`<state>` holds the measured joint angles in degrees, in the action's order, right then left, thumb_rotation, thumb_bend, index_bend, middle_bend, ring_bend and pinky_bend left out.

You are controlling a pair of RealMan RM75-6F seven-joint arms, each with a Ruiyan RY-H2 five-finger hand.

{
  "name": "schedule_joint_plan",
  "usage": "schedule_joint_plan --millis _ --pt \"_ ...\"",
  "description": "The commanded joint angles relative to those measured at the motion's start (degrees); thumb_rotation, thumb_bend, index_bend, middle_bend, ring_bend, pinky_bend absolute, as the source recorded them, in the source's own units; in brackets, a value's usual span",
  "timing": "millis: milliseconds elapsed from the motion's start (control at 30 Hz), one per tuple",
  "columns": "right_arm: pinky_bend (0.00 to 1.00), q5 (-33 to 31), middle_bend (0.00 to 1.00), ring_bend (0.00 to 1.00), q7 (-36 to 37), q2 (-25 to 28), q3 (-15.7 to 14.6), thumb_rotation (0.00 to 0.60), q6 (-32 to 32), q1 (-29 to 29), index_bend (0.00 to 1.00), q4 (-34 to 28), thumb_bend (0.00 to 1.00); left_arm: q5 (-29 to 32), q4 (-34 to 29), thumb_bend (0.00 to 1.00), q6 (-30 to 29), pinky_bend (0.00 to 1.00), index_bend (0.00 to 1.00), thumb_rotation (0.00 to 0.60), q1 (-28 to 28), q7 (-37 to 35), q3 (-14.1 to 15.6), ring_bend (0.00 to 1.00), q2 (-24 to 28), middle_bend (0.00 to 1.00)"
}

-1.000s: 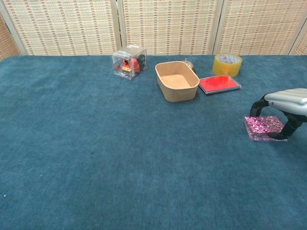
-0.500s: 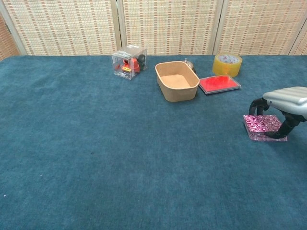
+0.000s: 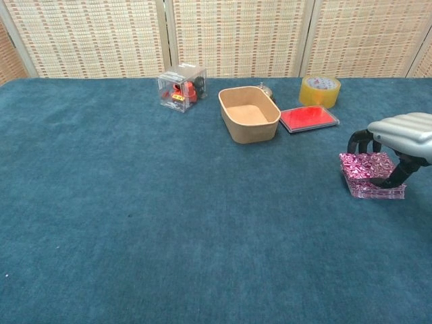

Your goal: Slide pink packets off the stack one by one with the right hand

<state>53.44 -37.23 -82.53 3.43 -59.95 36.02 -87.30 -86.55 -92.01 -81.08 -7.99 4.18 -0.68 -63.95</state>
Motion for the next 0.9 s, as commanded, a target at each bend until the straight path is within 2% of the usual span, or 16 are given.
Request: schedule_joint_plan --millis 33,200,333,433,633,767,800,900 --pt "0.15 2.4 0.46 0.32 0.8 1.0 0.0 0.600 -2.0 -0.7 0.67 -2.3 0.29 -0.1 0.0 0.46 -0.1 0.06 0.00 0.600 0.0 -0.1 0.0 0.00 0.0 0.00" --pt "0.15 6.9 0.46 0.32 1.2 1.8 -1.0 0.600 -3.9 -1.4 0.67 -6.7 0.29 -0.4 -0.1 0.46 -0.1 0.06 0.00 0.600 0.0 -0.1 0.1 0.00 0.0 0.00" --pt "0.15 10.4 0.46 0.32 -1.0 0.0 -2.8 0.600 -4.3 -1.4 0.67 -8.7 0.29 -0.8 -0.1 0.46 -0.4 0.06 0.00 0.600 0.1 -0.1 0.3 0.00 0.1 0.00" --pt "0.15 11.6 0.46 0.32 -3.0 -2.6 -3.8 0.600 -4.2 -1.3 0.64 -8.4 0.29 -1.1 -0.2 0.46 -0.7 0.06 0.00 0.600 0.2 -0.3 0.4 0.00 0.2 0.00" --pt "0.15 11.6 0.45 0.30 -4.8 -7.1 -4.2 0.600 -3.5 -1.4 0.52 -5.6 0.29 -1.5 -0.1 0.46 -1.2 0.06 0.00 0.600 0.5 -1.2 0.6 0.00 0.5 0.00" --pt "0.12 10.6 0.30 0.20 -6.5 -7.0 -4.4 0.600 -3.1 -1.4 0.31 -5.9 0.29 -2.6 0.3 0.46 -1.8 0.06 0.00 0.600 0.5 -1.8 0.6 0.00 0.3 0.00" --pt "0.09 10.1 0.23 0.16 -7.2 -6.6 -4.5 0.600 -2.7 -1.3 0.22 -6.3 0.29 -3.0 0.5 0.46 -2.1 0.06 0.00 0.600 0.5 -1.9 0.7 0.00 0.2 0.00" --pt "0.01 8.0 0.12 0.06 -8.8 -5.4 -4.7 0.600 -1.2 -0.8 0.05 -7.7 0.29 -4.1 1.1 0.46 -2.8 0.06 0.00 0.600 0.5 -2.1 0.9 0.00 -0.3 0.00"
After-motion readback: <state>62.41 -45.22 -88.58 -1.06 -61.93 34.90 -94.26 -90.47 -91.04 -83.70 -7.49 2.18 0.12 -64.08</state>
